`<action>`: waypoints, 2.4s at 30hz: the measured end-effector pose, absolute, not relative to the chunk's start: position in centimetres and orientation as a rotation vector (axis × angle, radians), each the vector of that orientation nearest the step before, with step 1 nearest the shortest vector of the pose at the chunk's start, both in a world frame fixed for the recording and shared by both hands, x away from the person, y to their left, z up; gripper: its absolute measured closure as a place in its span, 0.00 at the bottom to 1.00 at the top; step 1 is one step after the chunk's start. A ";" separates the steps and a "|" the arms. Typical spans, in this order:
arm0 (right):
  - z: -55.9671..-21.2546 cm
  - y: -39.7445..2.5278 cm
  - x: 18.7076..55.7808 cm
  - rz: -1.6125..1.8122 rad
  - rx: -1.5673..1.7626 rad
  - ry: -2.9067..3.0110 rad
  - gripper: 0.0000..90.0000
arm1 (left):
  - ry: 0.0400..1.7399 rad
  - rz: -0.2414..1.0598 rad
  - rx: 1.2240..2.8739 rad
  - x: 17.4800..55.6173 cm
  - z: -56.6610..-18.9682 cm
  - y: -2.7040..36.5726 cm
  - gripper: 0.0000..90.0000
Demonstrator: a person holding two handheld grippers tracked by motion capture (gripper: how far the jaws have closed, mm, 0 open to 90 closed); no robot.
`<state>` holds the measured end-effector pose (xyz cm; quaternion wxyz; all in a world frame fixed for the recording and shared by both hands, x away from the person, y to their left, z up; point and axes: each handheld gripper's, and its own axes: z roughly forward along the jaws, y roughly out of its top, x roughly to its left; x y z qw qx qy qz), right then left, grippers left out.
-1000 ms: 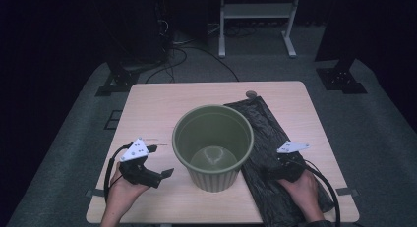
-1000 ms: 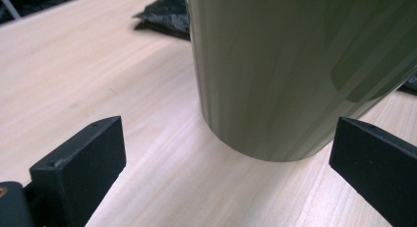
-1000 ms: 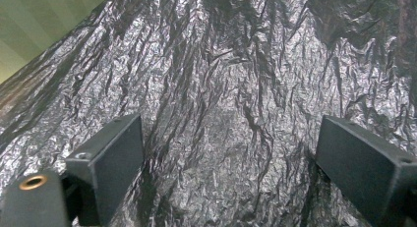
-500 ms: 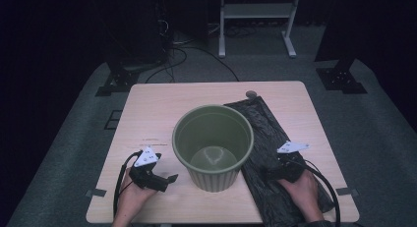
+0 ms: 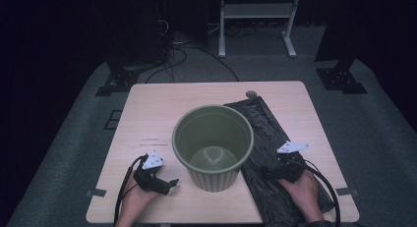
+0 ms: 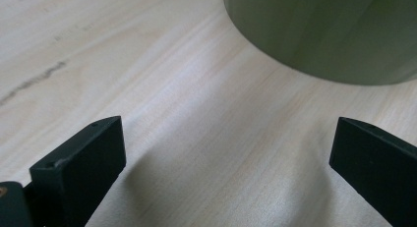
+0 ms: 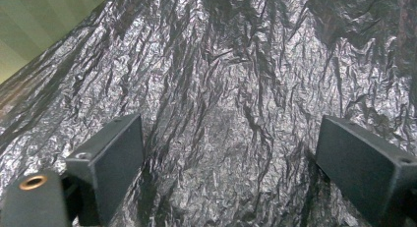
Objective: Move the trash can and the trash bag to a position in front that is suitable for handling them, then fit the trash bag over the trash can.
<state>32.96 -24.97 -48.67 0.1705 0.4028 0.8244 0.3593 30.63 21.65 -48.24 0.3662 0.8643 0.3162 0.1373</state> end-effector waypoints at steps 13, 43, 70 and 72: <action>-48.6 -25.0 32.9 1.013 1.150 2.344 0.11 | 0.813 0.354 2.232 30.7 -48.3 21.6 0.00; -46.3 -31.6 34.1 0.995 1.303 2.231 0.11 | 0.813 0.354 2.232 30.7 -48.3 21.6 0.00; -47.7 -27.8 36.9 1.022 1.259 2.414 0.12 | 0.813 0.355 2.233 30.7 -48.3 21.6 0.00; -47.6 -27.2 37.0 1.031 1.248 2.431 0.12 | 0.813 0.355 2.233 30.7 -48.3 21.6 0.00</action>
